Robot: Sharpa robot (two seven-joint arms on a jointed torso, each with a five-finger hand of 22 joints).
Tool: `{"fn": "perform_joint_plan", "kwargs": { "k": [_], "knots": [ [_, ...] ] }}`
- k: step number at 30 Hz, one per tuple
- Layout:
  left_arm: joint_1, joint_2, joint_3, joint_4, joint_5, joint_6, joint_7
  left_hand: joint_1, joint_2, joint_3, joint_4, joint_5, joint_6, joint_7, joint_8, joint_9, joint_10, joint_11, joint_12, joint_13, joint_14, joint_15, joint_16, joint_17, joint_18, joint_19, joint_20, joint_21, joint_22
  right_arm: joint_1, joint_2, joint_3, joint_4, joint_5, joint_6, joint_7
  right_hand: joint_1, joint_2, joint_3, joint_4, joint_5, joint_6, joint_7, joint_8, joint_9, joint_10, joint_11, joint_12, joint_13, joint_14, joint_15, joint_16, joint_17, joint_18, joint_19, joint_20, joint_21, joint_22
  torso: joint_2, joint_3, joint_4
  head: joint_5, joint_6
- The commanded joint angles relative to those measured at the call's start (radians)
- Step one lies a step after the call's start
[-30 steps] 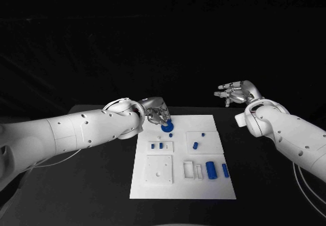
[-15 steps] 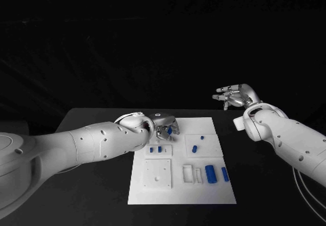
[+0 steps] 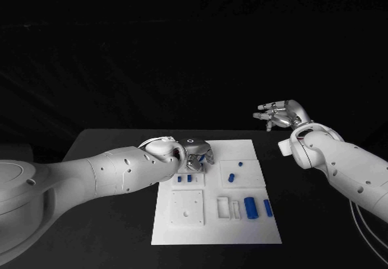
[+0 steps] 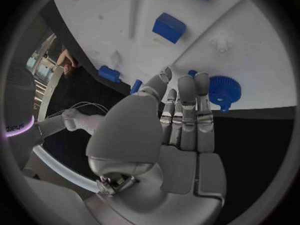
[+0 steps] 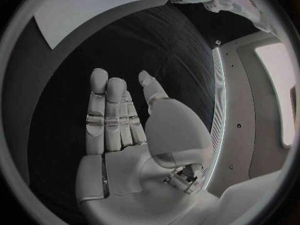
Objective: Assemble the parts on the task board
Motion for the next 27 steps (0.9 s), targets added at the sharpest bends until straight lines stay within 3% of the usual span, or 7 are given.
{"fn": "perform_joint_plan", "kwargs": {
  "k": [1,10,17,27],
  "knots": [
    [-0.001,0.006,0.001,-0.008,-0.048,0.028,-0.018,0.006,0.002,0.011,-0.006,0.007,0.002,0.007,-0.004,-0.001,0.007,0.004,-0.003,-0.001,-0.006,0.002,0.018,-0.003,0.012,0.004,-0.002,0.014,0.021,0.001,0.0,0.0,0.004,0.002,0.0,0.01,-0.007,-0.005,0.003,0.003,0.006,0.002,0.003,0.002,0.001,0.006,0.001,-0.005,-0.001,-0.008,0.0,0.006,-0.001,0.013,0.008,0.001,-0.007,0.001,0.001,-0.0003,0.0005,0.002,-0.002],
    [-0.001,0.003,0.001,-0.023,-0.059,0.028,-0.038,-0.031,0.006,0.081,-0.032,0.025,0.021,0.014,-0.004,-0.001,0.092,0.002,-0.005,-0.001,-0.014,0.003,0.06,-0.01,0.018,-0.008,-0.002,0.067,0.022,0.002,0.004,0.0,0.004,0.002,0.001,0.01,-0.007,-0.005,0.003,0.003,0.006,0.002,0.003,0.002,0.001,0.006,0.001,-0.005,-0.001,-0.008,0.0,0.006,-0.001,0.013,0.008,0.001,-0.007,0.001,0.001,-0.0009,0.0014,0.003,-0.008],
    [-0.001,-0.007,0.001,-0.023,-0.064,0.016,-0.05,-0.047,-0.003,0.132,-0.04,0.026,0.032,0.018,-0.003,0.0,0.115,0.0,-0.003,-0.001,-0.016,0.004,0.079,-0.014,0.022,-0.018,-0.002,0.104,0.021,0.002,0.007,0.0,0.0,0.002,0.004,0.011,-0.007,-0.005,0.001,0.007,0.007,0.002,0.003,0.002,0.001,0.006,0.002,-0.005,-0.003,-0.008,0.0,0.007,-0.002,0.014,0.009,0.001,-0.01,0.003,0.001,-0.0009,0.0007,0.005,-0.012],
    [-0.001,-0.01,0.001,-0.024,-0.065,0.022,-0.053,-0.048,0.004,0.144,-0.038,0.026,0.055,0.021,-0.003,0.0,0.166,-0.011,-0.001,0.0,-0.014,-0.001,0.104,-0.008,0.021,-0.022,-0.006,0.135,0.022,0.002,0.008,0.0,-0.002,0.002,0.005,0.011,-0.007,-0.005,0.001,0.007,0.007,0.002,0.003,0.002,0.001,0.006,0.002,-0.005,-0.003,-0.008,0.0,0.007,-0.002,0.014,0.009,0.001,-0.01,0.003,0.001,-0.0004,0.0,0.006,-0.013]
  ]
}}
